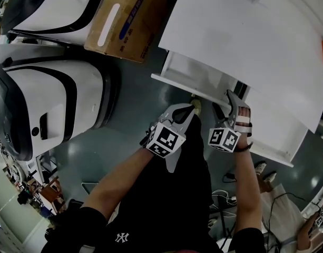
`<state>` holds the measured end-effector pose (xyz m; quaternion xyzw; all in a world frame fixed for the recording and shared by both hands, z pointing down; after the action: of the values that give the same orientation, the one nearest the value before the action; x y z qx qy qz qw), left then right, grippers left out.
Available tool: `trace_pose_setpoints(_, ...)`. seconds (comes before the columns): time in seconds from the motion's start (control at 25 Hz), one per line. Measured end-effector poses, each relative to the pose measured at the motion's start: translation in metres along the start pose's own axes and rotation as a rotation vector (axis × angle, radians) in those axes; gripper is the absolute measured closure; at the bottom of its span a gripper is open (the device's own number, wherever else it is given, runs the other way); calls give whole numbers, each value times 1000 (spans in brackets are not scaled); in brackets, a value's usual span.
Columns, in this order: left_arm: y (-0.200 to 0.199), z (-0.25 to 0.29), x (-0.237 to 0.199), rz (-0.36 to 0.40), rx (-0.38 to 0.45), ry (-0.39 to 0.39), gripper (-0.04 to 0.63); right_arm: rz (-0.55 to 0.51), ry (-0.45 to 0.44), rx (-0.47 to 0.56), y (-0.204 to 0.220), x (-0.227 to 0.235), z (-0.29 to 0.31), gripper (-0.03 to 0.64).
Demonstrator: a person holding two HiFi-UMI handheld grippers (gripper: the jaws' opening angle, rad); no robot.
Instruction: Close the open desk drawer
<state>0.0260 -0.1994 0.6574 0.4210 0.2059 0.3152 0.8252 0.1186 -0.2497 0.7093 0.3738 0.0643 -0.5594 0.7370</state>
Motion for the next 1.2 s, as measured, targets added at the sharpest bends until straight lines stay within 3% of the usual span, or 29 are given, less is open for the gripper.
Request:
trace_pose_setpoints(0.64, -3, 24, -29, -24, 17, -14, 594, -11, 72, -9, -1, 42, 34, 163)
trace_pose_setpoints(1.2, -7, 43, -42, -23, 47, -11, 594, 0, 177, -30, 0, 68, 53, 173)
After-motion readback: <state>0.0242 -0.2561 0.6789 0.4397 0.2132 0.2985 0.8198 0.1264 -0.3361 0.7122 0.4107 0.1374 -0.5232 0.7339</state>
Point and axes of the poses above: the fingertips, and each gripper's own axes: z forward along the fingers, x to its right, y out of its underside, the point moved 1 cm from there along -z, backward along the fingers, and after that the axes turned 9 degrees about z, right-handed, at the moved point
